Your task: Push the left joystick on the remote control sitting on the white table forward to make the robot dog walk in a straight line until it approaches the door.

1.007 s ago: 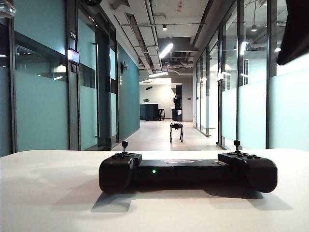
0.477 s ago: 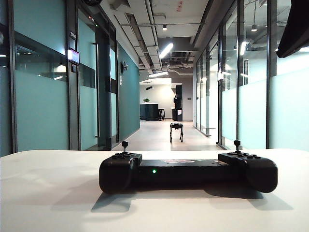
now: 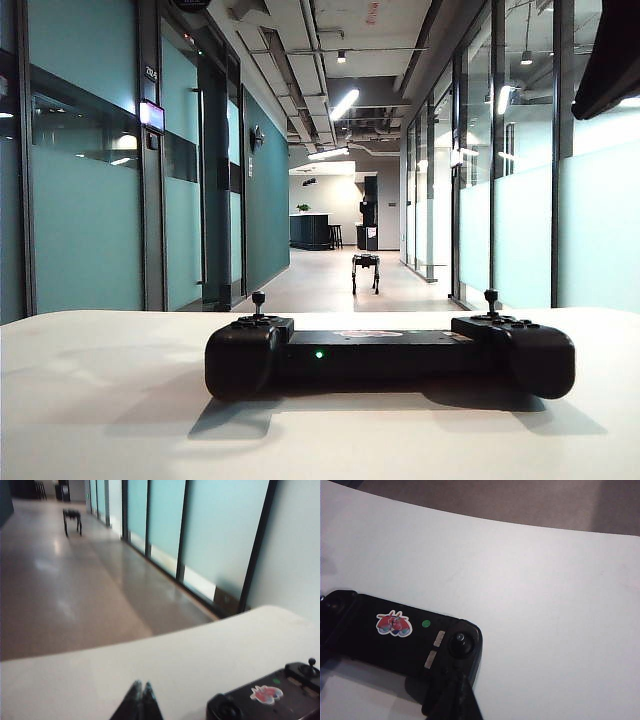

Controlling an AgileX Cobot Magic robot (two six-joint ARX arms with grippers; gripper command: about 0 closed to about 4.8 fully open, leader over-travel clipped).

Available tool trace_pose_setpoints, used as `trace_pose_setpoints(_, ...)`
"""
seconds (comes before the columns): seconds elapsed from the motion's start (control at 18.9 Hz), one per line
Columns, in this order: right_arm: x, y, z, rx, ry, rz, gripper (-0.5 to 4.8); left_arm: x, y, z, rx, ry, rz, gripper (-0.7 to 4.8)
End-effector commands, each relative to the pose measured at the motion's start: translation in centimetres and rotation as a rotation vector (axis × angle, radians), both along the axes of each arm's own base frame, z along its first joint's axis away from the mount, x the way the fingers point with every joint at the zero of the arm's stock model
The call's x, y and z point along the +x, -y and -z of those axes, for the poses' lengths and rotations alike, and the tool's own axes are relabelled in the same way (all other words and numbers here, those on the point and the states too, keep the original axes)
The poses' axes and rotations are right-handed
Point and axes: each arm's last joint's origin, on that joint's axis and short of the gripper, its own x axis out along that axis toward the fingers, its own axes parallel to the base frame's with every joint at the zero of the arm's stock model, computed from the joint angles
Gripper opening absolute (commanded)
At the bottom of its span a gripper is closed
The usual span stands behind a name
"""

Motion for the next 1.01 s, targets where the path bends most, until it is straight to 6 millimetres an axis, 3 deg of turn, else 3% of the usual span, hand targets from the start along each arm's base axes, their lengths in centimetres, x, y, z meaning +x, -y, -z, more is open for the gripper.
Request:
trace_pose_setpoints(0.05,0.1,0.0,-0.3,0.009,0.022,0.002,-0.01,-0.1,-0.9,0.1,-0.027,0.072,-0.088,-0.05)
trace_pose_setpoints(0.58,0.1,-0.1,-0.2,0.007,0.019,0.003,-0.01,1.0,-3.5,2.4,0.035,-0.009,-0.376,-0.05)
trace_pose_setpoints(1.01,0.1,-0.1,-0.2,0.005,0.017,0.003,-0.01,1.0,-3.6,2.5,0.036,-0.015,-0.391,-0.02)
